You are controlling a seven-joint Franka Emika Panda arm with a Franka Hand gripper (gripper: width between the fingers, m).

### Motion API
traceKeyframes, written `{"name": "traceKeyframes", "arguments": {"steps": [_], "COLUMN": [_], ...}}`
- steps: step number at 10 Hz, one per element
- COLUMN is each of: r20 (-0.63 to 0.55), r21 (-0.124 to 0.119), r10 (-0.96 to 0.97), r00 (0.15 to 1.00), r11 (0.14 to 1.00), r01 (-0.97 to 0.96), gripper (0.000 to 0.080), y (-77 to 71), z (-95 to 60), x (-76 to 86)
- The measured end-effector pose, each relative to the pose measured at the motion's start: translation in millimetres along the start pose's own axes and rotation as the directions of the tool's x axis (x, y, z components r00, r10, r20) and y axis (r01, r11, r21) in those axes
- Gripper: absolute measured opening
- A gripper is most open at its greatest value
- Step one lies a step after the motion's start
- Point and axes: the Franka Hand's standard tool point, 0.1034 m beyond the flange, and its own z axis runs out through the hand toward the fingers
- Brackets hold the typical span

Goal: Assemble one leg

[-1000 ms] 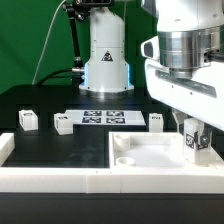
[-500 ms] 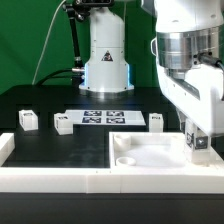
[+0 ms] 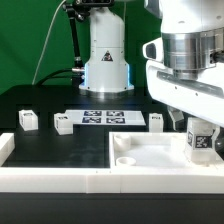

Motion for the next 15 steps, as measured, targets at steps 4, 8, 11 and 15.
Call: {"name": "traceKeyframes", "arguments": {"steps": [4,8,11,15], "r20": [-0.013,-0.026,-0.019,-0.021], "r21": [-0.02,-0.078,-0.083,-0.082], "r10": [-0.437,-0.746,-0.801,-0.783], "r00": [0.899,0.665,0.599,0.621], "r11": [0.899,0.665,0.598,0.621], "r01": [0.437,0.743,0.797,0.78], "gripper": [0.0649,0.0649,0.0527,0.029], "y": [-3.9,-2.4,-1.6,-1.5], "z": [-0.4,-0.4,0.2,0.2], "x": [-8.0,-3.5,-2.7,-2.5]}}
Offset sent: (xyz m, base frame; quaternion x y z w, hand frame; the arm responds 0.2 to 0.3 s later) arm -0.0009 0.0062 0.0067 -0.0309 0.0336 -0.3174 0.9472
